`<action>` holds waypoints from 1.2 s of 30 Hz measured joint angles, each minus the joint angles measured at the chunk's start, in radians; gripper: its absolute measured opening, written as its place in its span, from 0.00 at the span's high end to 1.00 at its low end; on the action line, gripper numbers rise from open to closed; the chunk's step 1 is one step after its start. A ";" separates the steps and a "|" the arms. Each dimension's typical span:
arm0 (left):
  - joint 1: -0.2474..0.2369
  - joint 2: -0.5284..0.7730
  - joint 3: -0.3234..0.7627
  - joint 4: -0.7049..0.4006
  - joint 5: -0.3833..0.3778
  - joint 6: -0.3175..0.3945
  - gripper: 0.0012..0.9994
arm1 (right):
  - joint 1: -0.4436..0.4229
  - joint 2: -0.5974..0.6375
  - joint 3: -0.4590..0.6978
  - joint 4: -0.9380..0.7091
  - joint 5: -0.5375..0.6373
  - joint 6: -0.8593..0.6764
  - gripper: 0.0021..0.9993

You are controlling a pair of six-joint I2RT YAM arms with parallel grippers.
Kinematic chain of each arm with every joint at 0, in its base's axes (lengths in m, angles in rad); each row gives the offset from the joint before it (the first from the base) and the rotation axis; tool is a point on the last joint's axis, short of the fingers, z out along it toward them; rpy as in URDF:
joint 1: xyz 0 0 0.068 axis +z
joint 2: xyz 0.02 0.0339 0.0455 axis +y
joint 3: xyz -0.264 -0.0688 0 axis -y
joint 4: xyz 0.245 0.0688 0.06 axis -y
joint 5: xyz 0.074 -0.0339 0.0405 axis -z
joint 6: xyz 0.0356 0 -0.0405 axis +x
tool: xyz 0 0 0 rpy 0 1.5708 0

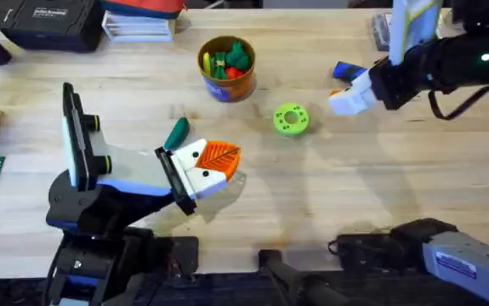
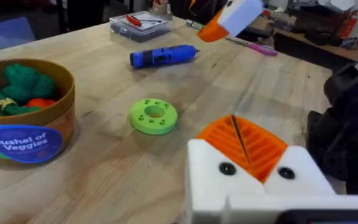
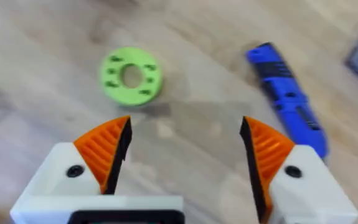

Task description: Pick up the gripper from the table and insert it into the empty holder that is missing its gripper. Then pick up a screw, insert it into the mounting hole, and use the screwdriver to tighten it. Finally, clean up the table by picking up the vegetable and placing it into the bucket.

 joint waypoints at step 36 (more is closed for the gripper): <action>0.000 0.063 0.280 -0.344 -0.428 -0.018 0.01 | 0.142 -0.002 0.029 0.049 -0.234 0.197 0.01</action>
